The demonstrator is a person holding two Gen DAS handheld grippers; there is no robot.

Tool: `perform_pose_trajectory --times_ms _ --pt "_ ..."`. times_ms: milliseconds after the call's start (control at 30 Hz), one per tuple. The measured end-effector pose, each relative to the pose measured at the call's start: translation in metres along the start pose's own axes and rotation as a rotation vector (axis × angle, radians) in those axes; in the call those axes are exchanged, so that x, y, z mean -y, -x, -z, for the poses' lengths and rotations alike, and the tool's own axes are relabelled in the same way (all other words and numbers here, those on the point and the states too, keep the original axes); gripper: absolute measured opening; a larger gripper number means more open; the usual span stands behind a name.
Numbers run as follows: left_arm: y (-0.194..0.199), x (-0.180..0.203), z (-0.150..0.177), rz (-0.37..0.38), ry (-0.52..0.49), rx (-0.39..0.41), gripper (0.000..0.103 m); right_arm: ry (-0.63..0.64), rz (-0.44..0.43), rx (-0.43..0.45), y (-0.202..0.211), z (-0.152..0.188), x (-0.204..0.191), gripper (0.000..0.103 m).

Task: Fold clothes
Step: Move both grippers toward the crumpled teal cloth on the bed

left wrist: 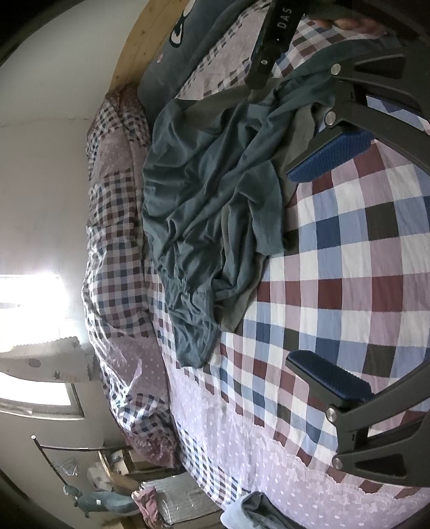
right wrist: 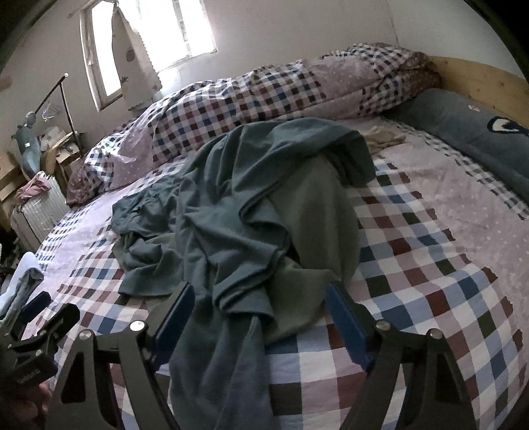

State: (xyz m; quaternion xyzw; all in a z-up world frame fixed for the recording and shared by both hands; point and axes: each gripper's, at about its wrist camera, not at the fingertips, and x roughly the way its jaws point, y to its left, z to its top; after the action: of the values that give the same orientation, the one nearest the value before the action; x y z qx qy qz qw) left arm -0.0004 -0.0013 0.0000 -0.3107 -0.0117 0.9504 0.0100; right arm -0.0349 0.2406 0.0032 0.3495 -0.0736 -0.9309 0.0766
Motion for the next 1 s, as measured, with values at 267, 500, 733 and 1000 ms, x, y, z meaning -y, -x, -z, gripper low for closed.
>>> perform_pose_trajectory --times_ms 267,500,733,1000 --pt "-0.004 -0.001 0.0 0.021 0.01 -0.008 0.102 0.003 0.032 0.005 0.0 0.001 0.003 0.084" --pt "-0.013 -0.006 -0.003 0.068 0.059 -0.053 0.072 -0.031 0.051 0.016 0.005 0.0 0.016 0.084" --pt "-0.019 -0.005 -0.005 0.192 0.118 -0.07 0.068 -0.042 0.044 0.025 0.008 0.0 0.018 0.084" --pt "-0.049 -0.014 -0.008 0.243 0.253 -0.121 0.074 -0.04 0.04 0.037 0.011 -0.001 0.016 0.084"
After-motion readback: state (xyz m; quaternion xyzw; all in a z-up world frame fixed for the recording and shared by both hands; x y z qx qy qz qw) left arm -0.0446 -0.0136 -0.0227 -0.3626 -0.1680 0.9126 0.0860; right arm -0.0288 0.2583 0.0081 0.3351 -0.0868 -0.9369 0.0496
